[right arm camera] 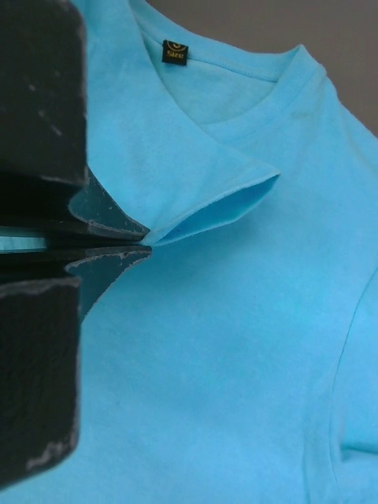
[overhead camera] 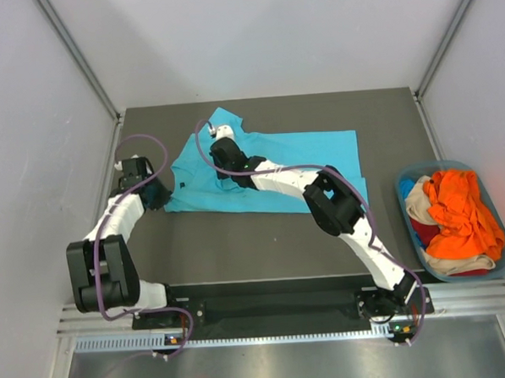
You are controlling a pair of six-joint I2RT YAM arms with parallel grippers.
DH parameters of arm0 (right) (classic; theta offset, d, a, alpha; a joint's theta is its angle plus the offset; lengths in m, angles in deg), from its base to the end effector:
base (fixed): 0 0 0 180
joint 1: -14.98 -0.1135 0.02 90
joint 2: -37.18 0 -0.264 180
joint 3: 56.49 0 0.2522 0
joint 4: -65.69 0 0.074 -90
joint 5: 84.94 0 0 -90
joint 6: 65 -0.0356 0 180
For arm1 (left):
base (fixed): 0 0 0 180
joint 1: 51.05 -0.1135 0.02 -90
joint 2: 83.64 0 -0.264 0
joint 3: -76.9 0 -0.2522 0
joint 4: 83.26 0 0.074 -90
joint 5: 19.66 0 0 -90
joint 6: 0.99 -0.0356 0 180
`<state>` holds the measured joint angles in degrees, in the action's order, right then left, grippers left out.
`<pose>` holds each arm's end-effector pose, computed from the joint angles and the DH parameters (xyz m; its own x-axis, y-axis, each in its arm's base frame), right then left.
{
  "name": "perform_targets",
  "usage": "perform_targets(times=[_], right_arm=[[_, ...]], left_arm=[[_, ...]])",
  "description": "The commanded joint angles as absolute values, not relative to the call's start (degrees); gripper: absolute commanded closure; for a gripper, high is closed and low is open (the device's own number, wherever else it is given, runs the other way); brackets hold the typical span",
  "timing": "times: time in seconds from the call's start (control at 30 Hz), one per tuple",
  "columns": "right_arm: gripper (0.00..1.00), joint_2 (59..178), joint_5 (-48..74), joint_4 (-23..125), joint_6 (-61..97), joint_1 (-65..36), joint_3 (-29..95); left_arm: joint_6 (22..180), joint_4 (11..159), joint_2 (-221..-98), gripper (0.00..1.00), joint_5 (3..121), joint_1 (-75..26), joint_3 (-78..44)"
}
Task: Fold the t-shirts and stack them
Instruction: Fold the tshirt
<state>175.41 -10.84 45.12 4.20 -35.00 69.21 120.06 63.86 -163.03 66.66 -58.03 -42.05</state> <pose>0.3636 0.4178 0.1755 -0.5374 -0.1089 -0.8362 -0.4259 0.8910 0.1576 0.2776 0.0317 0.2082 -0.6209 -0.5946 -0.5108 -0.4688 0.8039 -0.3659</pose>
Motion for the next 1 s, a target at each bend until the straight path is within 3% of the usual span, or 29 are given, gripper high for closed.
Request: perform_targets(times=[0.0,0.27,0.47,0.63,0.77,0.97], right_arm=[[1.00,170.9,-12.1,47.2,3.3,-33.7,68.3],[1.00,170.8,-11.4,47.3,2.9,-32.0,67.8],[0.99,171.2,-10.0,47.8,2.2,-30.7,68.2],[0.87,171.9,-9.3,46.6,2.2,-29.7,69.2],[0.72,170.3,-9.3,44.7,3.0,-28.2,68.9],[0.70,165.0,-9.1,42.3,4.3,-27.8,65.9]], left_arm=[[118.3,62.2,-166.5,1.00,68.3,-57.9,-38.2],[117.8,60.7,-170.4,0.79,67.3,-56.4,-35.6],[117.5,58.4,-171.7,0.75,69.8,-56.3,-35.4],[118.0,57.8,-171.7,0.73,73.4,-56.2,-35.5],[118.2,57.1,-170.0,0.70,74.7,-56.3,-34.4],[119.3,57.4,-166.5,0.68,70.6,-54.8,-34.0]])
